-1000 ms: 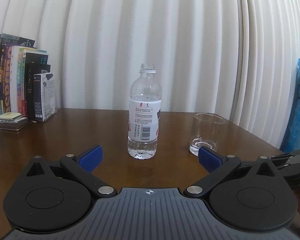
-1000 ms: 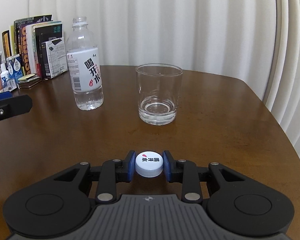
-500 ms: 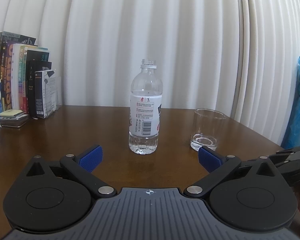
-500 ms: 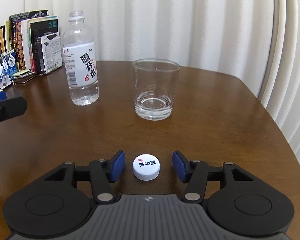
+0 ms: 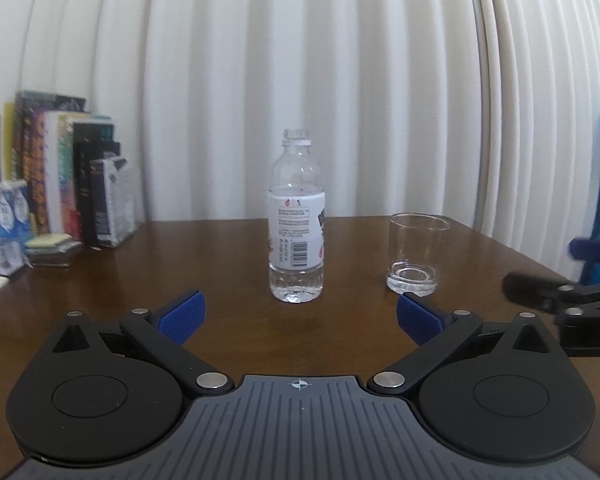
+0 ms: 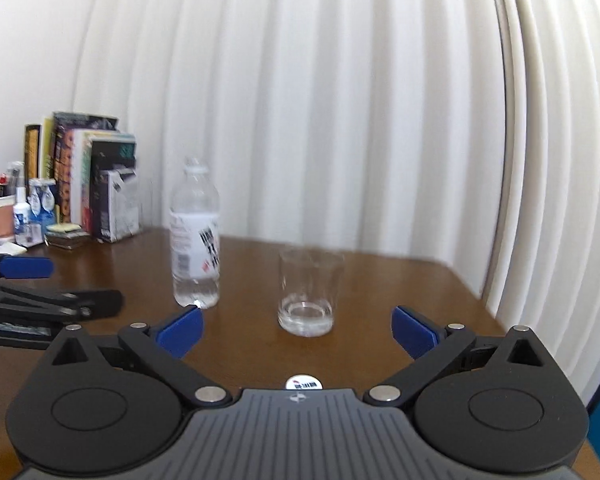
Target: Unscrew bottle cap and pour
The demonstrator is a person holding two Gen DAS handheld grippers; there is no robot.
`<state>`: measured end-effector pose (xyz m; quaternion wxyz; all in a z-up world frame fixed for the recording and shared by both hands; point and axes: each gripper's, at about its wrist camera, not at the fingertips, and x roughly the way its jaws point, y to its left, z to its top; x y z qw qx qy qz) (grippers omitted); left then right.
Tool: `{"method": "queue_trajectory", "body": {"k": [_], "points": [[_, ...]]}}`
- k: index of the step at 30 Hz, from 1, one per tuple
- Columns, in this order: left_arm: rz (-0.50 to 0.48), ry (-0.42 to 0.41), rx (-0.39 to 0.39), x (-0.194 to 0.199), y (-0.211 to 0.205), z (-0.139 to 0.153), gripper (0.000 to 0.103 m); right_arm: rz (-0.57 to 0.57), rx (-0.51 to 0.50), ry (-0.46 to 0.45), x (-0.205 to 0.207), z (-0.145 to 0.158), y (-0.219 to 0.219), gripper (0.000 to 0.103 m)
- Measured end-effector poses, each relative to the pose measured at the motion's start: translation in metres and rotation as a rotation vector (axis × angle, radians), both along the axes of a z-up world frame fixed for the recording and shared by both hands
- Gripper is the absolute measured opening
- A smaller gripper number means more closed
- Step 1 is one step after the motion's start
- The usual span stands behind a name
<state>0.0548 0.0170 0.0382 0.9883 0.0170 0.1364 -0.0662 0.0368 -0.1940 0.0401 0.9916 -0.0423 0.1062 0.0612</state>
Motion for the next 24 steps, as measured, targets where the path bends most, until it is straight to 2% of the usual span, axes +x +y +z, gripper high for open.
{"method": "queue_trajectory", "body": {"k": [6, 13, 19, 24], "points": [[0.009, -0.012, -0.025, -0.029, -0.005, -0.003, 0.103, -0.03, 0.054, -0.087, -0.033, -0.002, -0.003, 0.103], [0.019, -0.082, 0.019, -0.058, -0.017, -0.014, 0.103, -0.085, 0.114, -0.177, -0.056, -0.023, -0.015, 0.103], [0.03, -0.103, 0.027, -0.062, -0.022, -0.024, 0.103, -0.099, 0.082, -0.287, -0.069, -0.041, -0.013, 0.103], [0.031, -0.105, 0.005, -0.057, -0.022, -0.033, 0.103, -0.075, 0.092, -0.309, -0.068, -0.048, -0.014, 0.103]]}}
